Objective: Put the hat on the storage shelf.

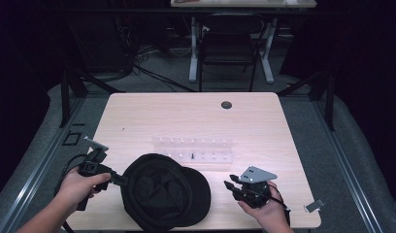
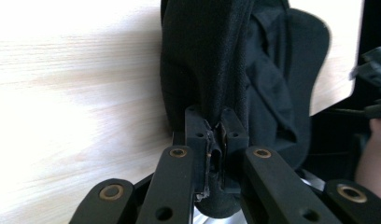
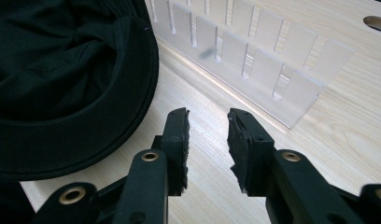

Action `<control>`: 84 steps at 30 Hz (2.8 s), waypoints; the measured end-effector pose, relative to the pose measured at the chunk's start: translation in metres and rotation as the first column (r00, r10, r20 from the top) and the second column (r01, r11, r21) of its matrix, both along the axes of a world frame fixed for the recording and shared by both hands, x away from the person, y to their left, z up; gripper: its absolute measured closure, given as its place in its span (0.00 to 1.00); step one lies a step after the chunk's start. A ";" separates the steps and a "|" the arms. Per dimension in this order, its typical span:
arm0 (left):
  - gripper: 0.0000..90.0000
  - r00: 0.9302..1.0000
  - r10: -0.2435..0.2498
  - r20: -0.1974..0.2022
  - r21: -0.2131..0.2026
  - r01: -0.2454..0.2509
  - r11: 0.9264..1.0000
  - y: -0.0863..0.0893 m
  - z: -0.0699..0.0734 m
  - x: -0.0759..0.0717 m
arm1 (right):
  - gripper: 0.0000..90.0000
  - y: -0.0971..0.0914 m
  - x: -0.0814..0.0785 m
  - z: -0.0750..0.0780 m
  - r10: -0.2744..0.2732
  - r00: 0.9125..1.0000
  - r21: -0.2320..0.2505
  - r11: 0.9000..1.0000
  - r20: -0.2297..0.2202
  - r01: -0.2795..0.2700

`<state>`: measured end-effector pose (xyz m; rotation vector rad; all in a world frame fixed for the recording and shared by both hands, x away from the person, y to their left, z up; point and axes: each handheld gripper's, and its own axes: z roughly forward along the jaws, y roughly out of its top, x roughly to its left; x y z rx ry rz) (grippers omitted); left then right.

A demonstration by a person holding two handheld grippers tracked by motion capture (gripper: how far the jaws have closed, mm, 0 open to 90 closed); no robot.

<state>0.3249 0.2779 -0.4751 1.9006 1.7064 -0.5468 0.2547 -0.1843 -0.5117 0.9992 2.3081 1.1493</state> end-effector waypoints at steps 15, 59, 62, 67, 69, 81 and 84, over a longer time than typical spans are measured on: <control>0.95 1.000 0.022 -0.003 -0.155 -0.022 0.988 0.005 0.014 -0.006 | 0.76 -0.002 0.001 -0.001 -0.010 1.000 0.010 1.000 -0.003 0.010; 0.95 0.993 0.067 0.095 -0.357 -0.029 0.933 0.007 0.087 -0.008 | 0.75 -0.005 0.003 -0.002 -0.025 1.000 0.023 0.999 -0.007 0.025; 0.95 0.993 0.072 0.093 -0.377 -0.032 0.925 0.006 0.092 -0.008 | 0.75 -0.004 0.003 -0.003 -0.024 1.000 0.026 0.999 -0.007 0.024; 0.95 0.990 0.086 0.115 -0.384 -0.036 0.923 0.005 0.104 -0.010 | 0.75 -0.006 0.003 -0.003 -0.028 1.000 0.022 0.999 -0.012 0.028; 0.95 0.988 0.095 0.123 -0.391 -0.040 0.919 0.005 0.107 -0.010 | 0.75 -0.006 0.003 -0.003 -0.032 0.999 0.027 0.999 -0.011 0.032; 0.95 0.979 0.127 0.157 -0.442 -0.045 0.896 0.011 0.124 -0.009 | 0.75 -0.008 0.003 -0.004 -0.038 0.999 0.035 0.999 -0.011 0.038; 0.95 0.977 0.132 0.170 -0.446 -0.043 0.894 0.009 0.130 -0.007 | 0.75 -0.009 0.004 -0.004 -0.038 0.999 0.035 0.999 -0.014 0.038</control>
